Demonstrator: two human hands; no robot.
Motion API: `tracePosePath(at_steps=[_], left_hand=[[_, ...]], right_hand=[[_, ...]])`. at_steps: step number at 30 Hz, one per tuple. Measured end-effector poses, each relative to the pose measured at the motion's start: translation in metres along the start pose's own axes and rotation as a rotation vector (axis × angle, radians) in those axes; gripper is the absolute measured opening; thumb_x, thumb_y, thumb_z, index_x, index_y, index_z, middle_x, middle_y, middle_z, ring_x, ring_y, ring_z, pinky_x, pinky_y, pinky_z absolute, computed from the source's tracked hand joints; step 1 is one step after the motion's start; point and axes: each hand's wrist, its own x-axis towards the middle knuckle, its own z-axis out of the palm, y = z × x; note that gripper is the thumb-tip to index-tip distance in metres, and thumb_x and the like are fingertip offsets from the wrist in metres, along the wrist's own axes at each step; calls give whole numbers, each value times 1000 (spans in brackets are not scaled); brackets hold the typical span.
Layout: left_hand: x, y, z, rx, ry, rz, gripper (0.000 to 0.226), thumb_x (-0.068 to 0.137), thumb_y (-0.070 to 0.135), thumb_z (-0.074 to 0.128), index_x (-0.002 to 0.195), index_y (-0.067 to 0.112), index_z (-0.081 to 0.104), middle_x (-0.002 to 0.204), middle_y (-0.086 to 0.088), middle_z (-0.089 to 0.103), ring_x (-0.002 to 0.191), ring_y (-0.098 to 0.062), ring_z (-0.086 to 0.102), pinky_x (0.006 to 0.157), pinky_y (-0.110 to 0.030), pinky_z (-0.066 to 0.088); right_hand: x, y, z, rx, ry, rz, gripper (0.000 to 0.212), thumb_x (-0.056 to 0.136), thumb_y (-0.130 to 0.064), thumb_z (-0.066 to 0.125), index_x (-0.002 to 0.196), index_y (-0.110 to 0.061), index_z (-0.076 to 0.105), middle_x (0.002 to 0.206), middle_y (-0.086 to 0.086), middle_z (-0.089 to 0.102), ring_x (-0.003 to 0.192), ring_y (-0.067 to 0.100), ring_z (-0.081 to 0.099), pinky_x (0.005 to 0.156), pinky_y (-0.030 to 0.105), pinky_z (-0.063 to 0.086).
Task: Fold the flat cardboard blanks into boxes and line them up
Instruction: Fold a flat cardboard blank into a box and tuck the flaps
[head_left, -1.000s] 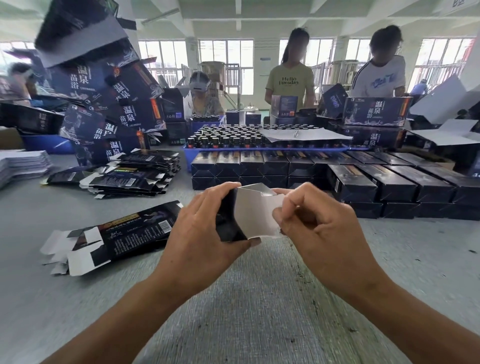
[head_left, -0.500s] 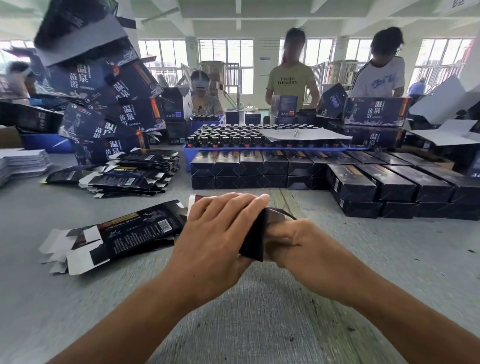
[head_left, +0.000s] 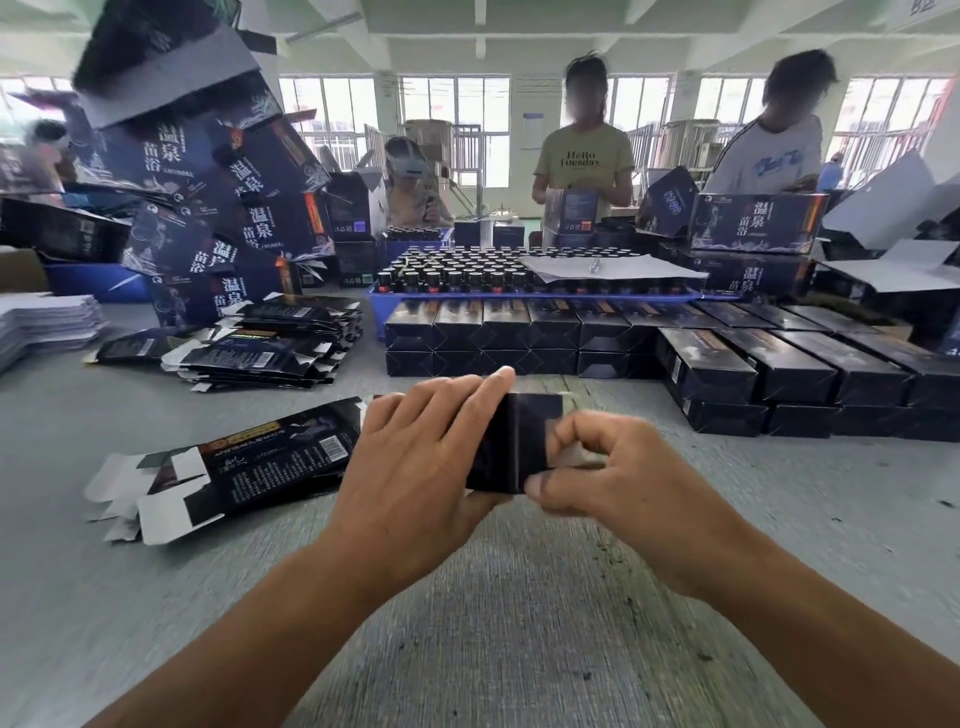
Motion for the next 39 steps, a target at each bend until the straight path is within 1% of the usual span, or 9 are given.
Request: tracePosePath(at_steps=[2, 3, 7, 13, 20, 26, 32, 34, 39], left_hand=[[0, -5, -1, -17, 0, -63, 96, 75, 60, 72, 153, 18, 36, 142, 1, 53, 128, -21, 49, 98, -41, 42], [-1, -6, -2, -37, 4, -82, 97, 73, 59, 74, 153, 18, 35, 143, 1, 53, 129, -20, 48, 99, -41, 41], [-3, -7, -3, -126, 9, -103, 99, 73, 59, 70, 155, 26, 24, 146, 4, 50, 130, -14, 40, 103, -36, 34], [-3, -3, -6, -185, 61, -23, 95, 73, 54, 73, 152, 33, 25, 146, 2, 49, 130, -19, 48, 102, -42, 42], [-3, -4, -10, -144, 76, 31, 75, 80, 57, 64, 146, 36, 36, 143, -10, 51, 118, -30, 58, 93, -48, 49], [-2, -4, -11, -106, 52, 37, 71, 82, 62, 58, 145, 35, 39, 144, -10, 50, 118, -30, 58, 91, -48, 50], [-3, -8, -13, -135, 24, 76, 59, 91, 61, 51, 145, 40, 40, 151, -6, 42, 125, -25, 52, 94, -45, 50], [-2, -10, -13, -159, 30, 81, 54, 91, 58, 52, 141, 38, 45, 152, -7, 40, 127, -27, 52, 94, -46, 50], [-3, -9, -14, -272, 61, 56, 49, 89, 51, 61, 135, 35, 51, 155, -3, 37, 127, -26, 53, 88, -48, 55]], right_hand=[[-1, -2, -3, -34, 30, -83, 13, 80, -26, 82, 81, -25, 69, 80, 3, 74, 73, 36, 65, 73, 41, 59], [-1, -2, -4, -18, 17, -95, 11, 81, -28, 81, 85, -27, 71, 83, 2, 75, 77, 36, 67, 78, 44, 60], [3, 2, -5, 80, 8, -84, 16, 93, -24, 68, 101, -35, 76, 107, -13, 75, 95, 16, 73, 85, 36, 62], [6, 5, -10, 90, 47, -129, 33, 98, -9, 60, 118, -35, 68, 105, -14, 75, 94, 8, 72, 74, 24, 59], [5, 4, -13, 27, 45, -203, 44, 99, -15, 62, 125, -50, 60, 107, -16, 72, 97, 4, 70, 72, 23, 59], [3, 6, -8, -84, 107, -232, 45, 100, -14, 59, 132, -44, 57, 99, -22, 69, 86, 6, 70, 67, 21, 58], [3, 5, -7, -56, 148, -238, 45, 100, -10, 59, 130, -42, 58, 96, -11, 73, 80, 9, 70, 64, 23, 57], [2, 4, -5, -94, 171, -258, 44, 100, -13, 59, 132, -42, 56, 87, -17, 71, 76, 7, 68, 65, 22, 57], [0, 6, -2, -118, 210, -287, 47, 100, -21, 59, 136, -46, 42, 96, -17, 74, 81, 9, 71, 70, 28, 60]])
